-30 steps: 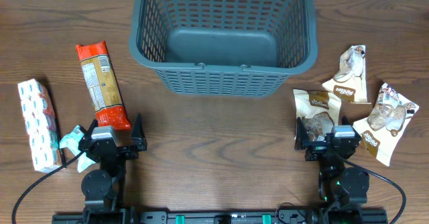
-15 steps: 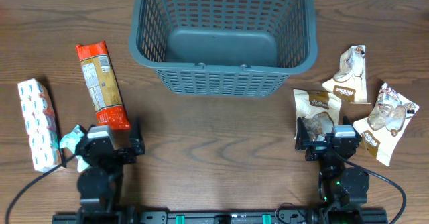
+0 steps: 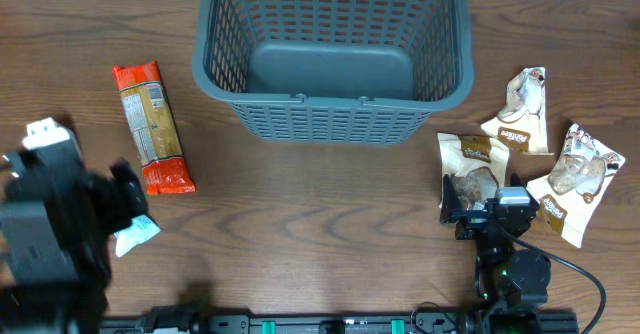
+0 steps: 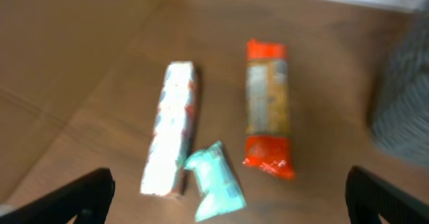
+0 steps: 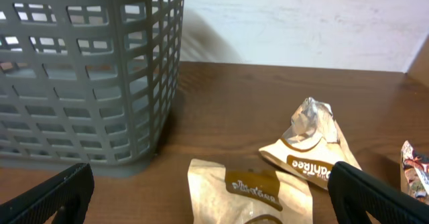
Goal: Pack container
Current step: 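Reach the left gripper to the white tissue pack strip and grasp it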
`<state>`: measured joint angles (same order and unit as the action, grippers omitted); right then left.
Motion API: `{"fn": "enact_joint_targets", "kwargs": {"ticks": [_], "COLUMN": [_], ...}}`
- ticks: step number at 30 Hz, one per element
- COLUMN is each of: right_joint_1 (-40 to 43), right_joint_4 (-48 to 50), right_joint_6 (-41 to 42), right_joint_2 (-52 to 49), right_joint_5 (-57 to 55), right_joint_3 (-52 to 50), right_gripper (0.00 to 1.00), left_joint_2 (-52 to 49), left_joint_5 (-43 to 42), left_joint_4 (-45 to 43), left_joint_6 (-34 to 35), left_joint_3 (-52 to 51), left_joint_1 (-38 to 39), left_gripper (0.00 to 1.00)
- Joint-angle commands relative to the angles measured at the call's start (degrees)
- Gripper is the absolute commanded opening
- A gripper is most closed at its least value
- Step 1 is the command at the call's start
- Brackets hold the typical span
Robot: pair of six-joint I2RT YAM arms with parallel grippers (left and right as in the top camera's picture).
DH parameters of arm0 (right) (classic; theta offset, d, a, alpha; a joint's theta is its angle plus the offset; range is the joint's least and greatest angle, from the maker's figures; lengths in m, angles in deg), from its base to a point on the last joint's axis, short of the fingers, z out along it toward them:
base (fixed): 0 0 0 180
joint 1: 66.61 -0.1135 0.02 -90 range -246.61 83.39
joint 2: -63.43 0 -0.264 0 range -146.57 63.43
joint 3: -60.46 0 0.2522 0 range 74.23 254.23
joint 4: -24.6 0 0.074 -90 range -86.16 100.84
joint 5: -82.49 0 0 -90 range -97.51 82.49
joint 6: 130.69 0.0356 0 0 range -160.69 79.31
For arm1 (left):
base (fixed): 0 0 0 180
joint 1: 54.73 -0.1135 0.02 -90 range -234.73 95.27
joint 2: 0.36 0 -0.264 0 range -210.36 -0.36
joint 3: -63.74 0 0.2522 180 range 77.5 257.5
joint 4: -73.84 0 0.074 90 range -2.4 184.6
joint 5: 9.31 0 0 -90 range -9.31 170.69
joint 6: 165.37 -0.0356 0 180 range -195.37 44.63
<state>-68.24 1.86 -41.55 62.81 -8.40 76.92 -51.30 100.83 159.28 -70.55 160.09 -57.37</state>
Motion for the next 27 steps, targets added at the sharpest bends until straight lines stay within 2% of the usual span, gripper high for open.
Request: {"fn": "enact_joint_targets", "kwargs": {"ticks": [1,4,7,11,14,17,27], "right_joint_1": [-0.2,-0.2,-0.2,-0.2,-0.2,-0.2,-0.2], "right_joint_4": [0.0,0.0,0.0,0.0,0.0,0.0,0.0], "right_joint_6": [0.9,0.9,0.9,0.9,0.9,0.9,1.1], "right_joint_2": [0.3,0.3,0.3,0.0,-0.2,-0.2,-0.2], "right_joint_5": [0.3,0.3,0.3,0.3,0.3,0.3,0.3], "right_joint_3": [-0.2,-0.2,-0.2,-0.2,-0.2,-0.2,-0.2], "right_gripper": [0.99,0.99,0.99,0.99,0.99,0.99,0.99], "left_joint_2": [-7.7,-13.5,-16.9,-22.8,-27.7,-31.4,-40.8], "left_joint_5": [2.8,2.7,0.1,-7.4,-17.2,-19.3,-27.0], "left_joint_4": [6.9,12.1,11.8,10.3,7.1,4.7,-6.0], "left_joint_6": [3.2,3.2,2.9,2.4,2.4,1.9,-14.2], "left_joint_3": [9.4,14.3,14.8,14.8,14.8,14.8,14.8], "left_joint_1": [-4.5,-11.8,-18.8,-28.8,-35.0,-37.0,-37.3], "left_gripper": [0.98,0.98,0.98,0.98,0.98,0.99,0.99]}}
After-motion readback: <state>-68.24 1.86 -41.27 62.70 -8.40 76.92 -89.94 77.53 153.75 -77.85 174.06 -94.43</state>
